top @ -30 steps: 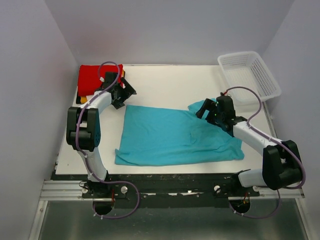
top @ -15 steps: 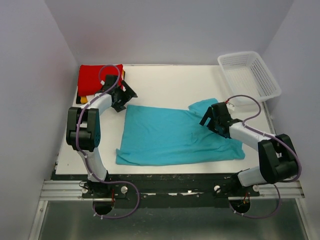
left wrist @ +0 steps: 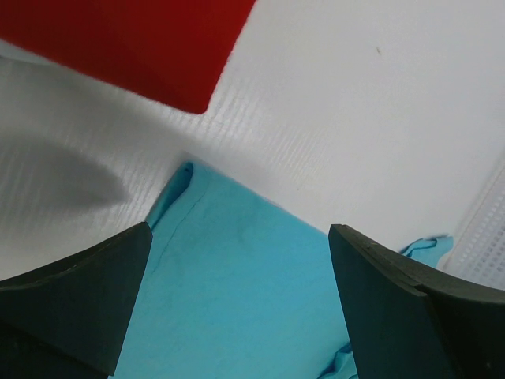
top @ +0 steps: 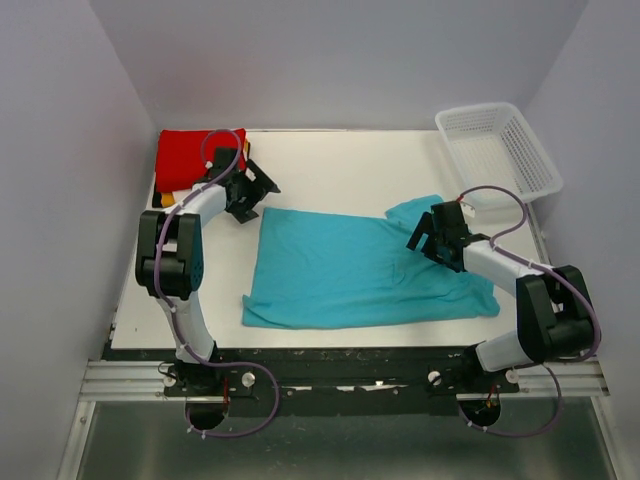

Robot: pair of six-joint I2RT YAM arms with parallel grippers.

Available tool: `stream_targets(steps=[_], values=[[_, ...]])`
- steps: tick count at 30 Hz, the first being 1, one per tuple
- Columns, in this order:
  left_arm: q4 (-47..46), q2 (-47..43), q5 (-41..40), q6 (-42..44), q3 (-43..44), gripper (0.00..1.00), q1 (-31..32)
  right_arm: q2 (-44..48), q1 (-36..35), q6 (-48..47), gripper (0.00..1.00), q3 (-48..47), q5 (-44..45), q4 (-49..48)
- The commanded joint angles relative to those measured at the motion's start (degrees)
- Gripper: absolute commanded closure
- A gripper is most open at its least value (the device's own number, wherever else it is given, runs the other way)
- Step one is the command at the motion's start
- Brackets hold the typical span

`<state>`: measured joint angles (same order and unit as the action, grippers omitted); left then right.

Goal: Fold and stack the t-shirts
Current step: Grab the side of the flattened tshirt furthest away from the robot with both arms

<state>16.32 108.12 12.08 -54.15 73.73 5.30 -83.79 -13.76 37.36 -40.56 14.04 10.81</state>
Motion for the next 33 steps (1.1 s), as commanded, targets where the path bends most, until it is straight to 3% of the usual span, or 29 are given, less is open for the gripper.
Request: stream_targets(steps=[1,16,19,22,27,31,33], values=[[-0.3,4.8,4.4,-1.4,3.4,0.01,0.6,1.6,0.6,-3.5,0.00,0.1,-0.5,5.1],[7.5,9.5,6.0,2.0,9.7,0.04,2.8,7.2,0.5,-5.1,0.00,0.6,3.0,6.2],[7.9,9.2,6.5,2.5,9.1,0.17,2.9,8.4,0.5,-5.1,0.00,1.0,2.8,6.2],[7.7,9.0,6.2,2.7,8.8,0.39,3.0,9.2,0.5,-5.1,0.00,1.2,2.5,6.2],[9.1,9.5,5.6,3.5,10.0,0.67,3.5,10.3,0.5,-5.0,0.00,1.5,2.6,6.5],[10.3,10.0,5.5,4.5,11.2,0.79,3.7,11.3,0.5,-5.0,0.00,1.7,2.7,6.6],[10.9,10.2,4.9,5.0,11.8,0.95,4.0,11.8,0.5,-5.1,0.00,1.8,2.8,6.7]])
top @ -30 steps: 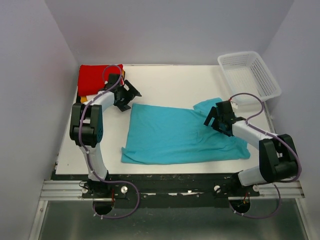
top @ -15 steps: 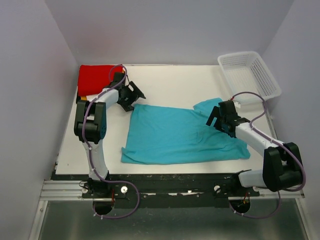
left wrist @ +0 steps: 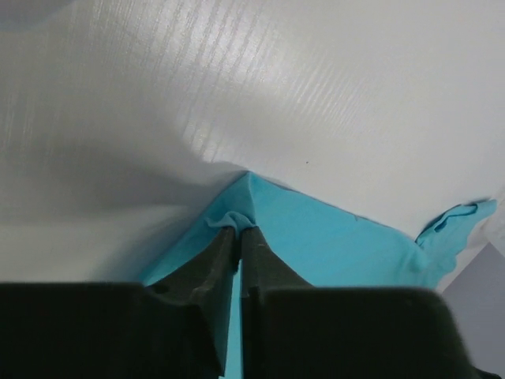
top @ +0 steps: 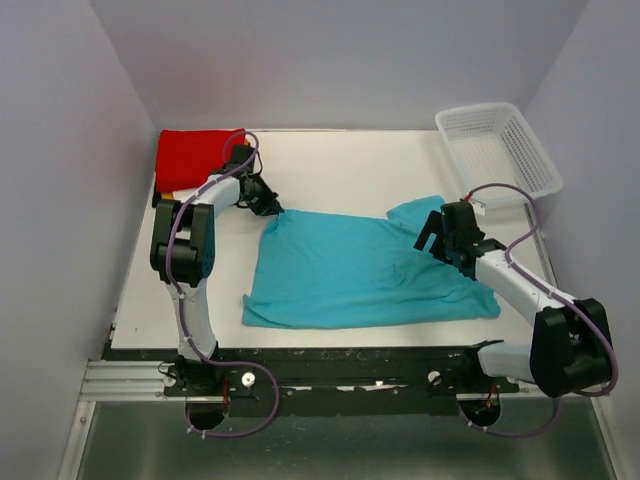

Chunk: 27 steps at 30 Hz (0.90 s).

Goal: Fold and stack the t-shirts
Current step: Grab the side of the flattened tshirt furthest away from the robot with both arms

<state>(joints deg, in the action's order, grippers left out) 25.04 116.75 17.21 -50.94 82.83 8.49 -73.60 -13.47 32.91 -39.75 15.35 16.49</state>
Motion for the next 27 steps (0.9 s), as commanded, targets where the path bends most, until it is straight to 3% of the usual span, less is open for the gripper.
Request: stream_targets(steps=[1,7,13,17,27], values=[[2.4,1.8,-0.5,2.4,3.3,0.97,0.9,1.9,0.3,-0.6,0.00,1.0,1.8,1.0],[2.7,2.1,-0.4,5.2,4.1,1.00,1.3,3.2,0.3,-1.0,0.00,0.5,3.0,1.6],[3.0,2.4,1.0,8.2,5.0,1.00,1.3,-0.4,0.2,-1.1,0.00,-7.3,6.0,2.8],[3.3,1.5,0.9,9.0,5.2,1.00,1.3,-9.9,0.2,-0.9,0.00,-18.1,8.1,3.8],[2.9,-1.0,0.2,10.4,3.9,1.00,1.2,-45.3,0.3,-1.0,0.00,-54.6,25.6,14.9]])
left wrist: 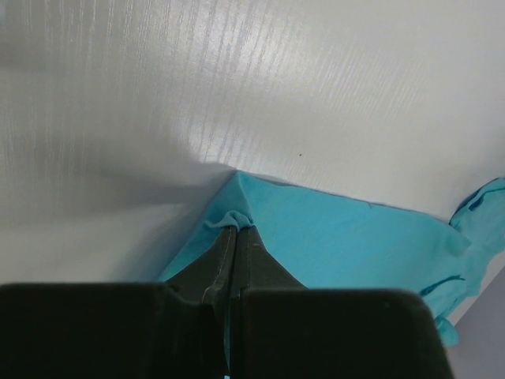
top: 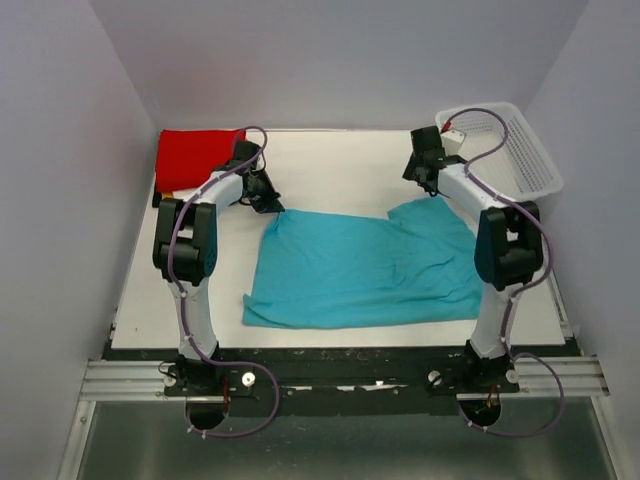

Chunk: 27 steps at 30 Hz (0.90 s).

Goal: Fold and stack the t-shirts
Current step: Grab the side of the flattened tshirt furthest away from the robot with both arms

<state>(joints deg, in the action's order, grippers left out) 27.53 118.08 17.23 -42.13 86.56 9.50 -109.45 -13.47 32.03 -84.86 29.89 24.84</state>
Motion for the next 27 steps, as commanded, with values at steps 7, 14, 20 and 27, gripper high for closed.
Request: stream_targets(steps=[7,14,20,27], values=[[2.3,-1.7,-0.8,3.1,1.9,1.00,0.2,-20.6,0.4,-3.1,0.14,-20.1,10.1,8.4],[3.2,-3.1,-3.9,4.4,1.8,1.00,-0.1,-21.6,0.4,-2.9,0.30,-15.7,5.3,6.0],[3.3,-2.8,-3.3,4.6,1.8,1.00,-0.4,-20.0,0.4,-2.3,0.46,-12.5,8.7,7.0],[2.9,-3.3,-3.6,3.6,1.4,1.00,-0.6,-16.5,0.4,-0.8,0.47,-10.3,11.8,8.9]])
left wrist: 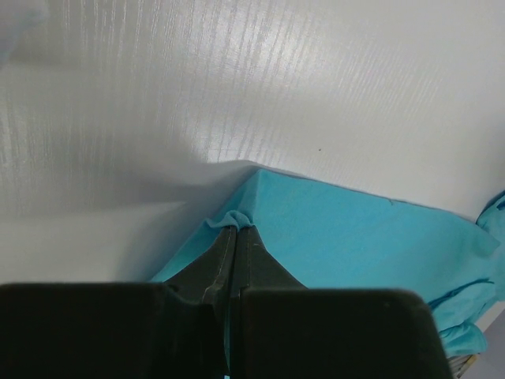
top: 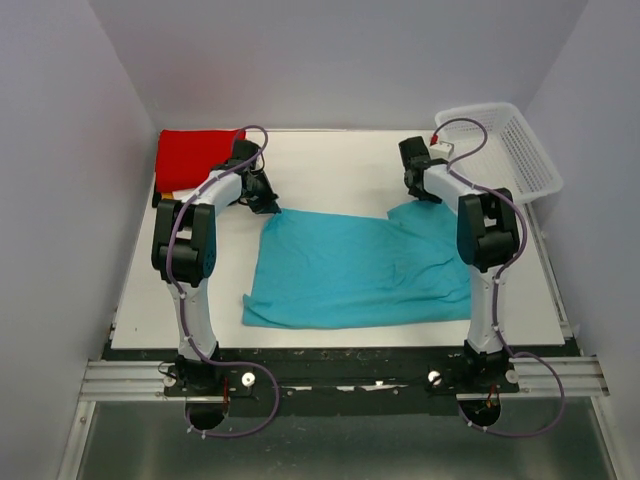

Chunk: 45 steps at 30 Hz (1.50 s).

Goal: Fold and stack the t-shirts
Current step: Grab the side of the flattened tshirt furthest away from the robot with both arms, then fold the other side of the tshirt into a rectangle

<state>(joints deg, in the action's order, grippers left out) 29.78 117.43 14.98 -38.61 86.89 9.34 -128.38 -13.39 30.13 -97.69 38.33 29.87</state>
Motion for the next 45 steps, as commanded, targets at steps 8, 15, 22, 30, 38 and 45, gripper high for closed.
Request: stream_targets(steps=[8,15,22,30,38,45], values=[[0.4,-2.4,-1.2,-0.5,1.0,1.00,-0.5,3.0,0.3,1.6,0.60,3.7,4.7,3.4],[1.6,-2.2,-2.0,0.7,3.6,1.00,-0.6,1.4,0.3,-0.7,0.93,-0.8,4.4,1.5],[-1.1,-6.8,0.5,1.7,-0.6,1.00,-0.6,10.9,0.3,-3.6,0.99,8.1,-1.9,-5.2],[-7.4,-14.5,3.3,0.9,-13.0,1.00,-0.5,23.8,0.2,-6.9,0.99,21.0,-12.0,-7.6],[-11.2,-23.9,3.6,-0.2,-24.1,1.00,-0.5,37.6,0.3,-4.5,0.99,34.4,-14.3,-8.3],[-15.3,-33.7,4.0,-1.3,-35.9,1.00,-0.4,50.2,0.2,-1.9,0.99,41.7,-11.9,-3.7]])
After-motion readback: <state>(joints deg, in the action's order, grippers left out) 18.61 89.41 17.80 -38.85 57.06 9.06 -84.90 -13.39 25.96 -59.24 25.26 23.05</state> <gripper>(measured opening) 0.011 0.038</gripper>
